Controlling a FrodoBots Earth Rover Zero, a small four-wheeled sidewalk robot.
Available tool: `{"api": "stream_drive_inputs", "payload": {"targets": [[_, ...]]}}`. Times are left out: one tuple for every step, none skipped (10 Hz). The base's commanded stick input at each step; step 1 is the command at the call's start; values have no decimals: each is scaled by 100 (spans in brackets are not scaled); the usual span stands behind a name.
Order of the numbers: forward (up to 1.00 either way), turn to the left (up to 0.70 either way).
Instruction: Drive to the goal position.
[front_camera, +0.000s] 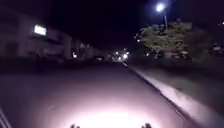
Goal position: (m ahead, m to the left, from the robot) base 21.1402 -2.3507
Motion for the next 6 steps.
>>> {"api": "stream_drive_inputs", "payload": {"targets": [[70, 0], [70, 0], [70, 0], [70, 0], [70, 0], [70, 0]]}}
